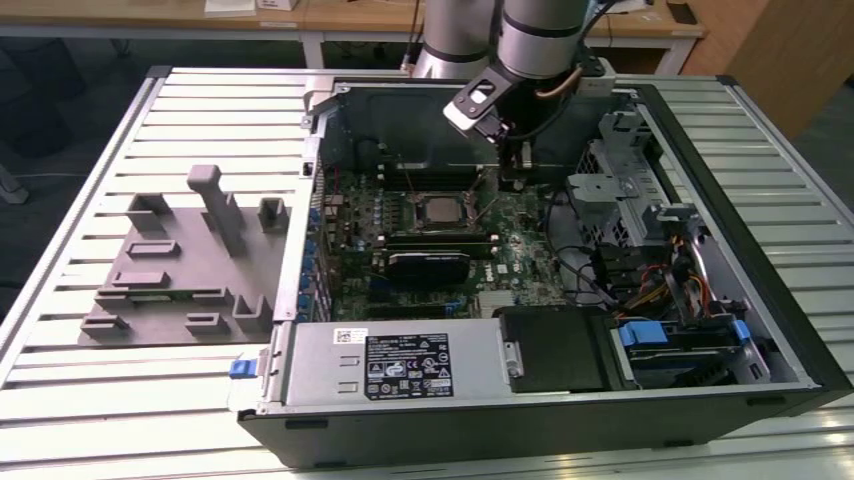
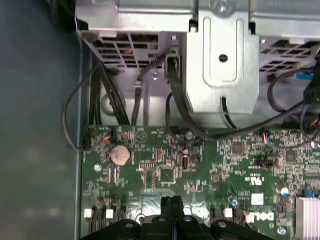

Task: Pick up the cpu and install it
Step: 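Close the cpu cover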

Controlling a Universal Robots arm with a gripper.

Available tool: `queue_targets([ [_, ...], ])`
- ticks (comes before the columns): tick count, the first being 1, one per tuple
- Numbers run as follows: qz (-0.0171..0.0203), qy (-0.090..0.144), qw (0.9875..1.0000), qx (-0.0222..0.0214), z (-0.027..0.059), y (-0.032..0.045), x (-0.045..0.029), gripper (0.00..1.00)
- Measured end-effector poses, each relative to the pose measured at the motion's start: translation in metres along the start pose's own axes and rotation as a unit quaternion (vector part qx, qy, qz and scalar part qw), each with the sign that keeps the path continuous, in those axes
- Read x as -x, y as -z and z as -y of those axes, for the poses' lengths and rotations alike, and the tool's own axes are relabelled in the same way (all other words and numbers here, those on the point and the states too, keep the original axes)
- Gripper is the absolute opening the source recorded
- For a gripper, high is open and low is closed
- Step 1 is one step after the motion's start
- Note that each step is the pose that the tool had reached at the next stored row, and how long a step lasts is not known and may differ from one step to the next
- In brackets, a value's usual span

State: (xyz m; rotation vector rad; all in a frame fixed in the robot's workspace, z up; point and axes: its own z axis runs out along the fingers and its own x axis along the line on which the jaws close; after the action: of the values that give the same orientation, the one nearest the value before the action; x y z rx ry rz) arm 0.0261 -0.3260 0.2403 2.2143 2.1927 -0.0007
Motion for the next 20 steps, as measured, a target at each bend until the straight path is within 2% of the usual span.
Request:
queue_targets([
  [12,0.0,0.0,1.0,0.0,0.0194,0.0003,0.0002,0.11],
  [20,0.0,-0.001,1.0,0.0,0.0268,0.0005,0.0002,0.11],
])
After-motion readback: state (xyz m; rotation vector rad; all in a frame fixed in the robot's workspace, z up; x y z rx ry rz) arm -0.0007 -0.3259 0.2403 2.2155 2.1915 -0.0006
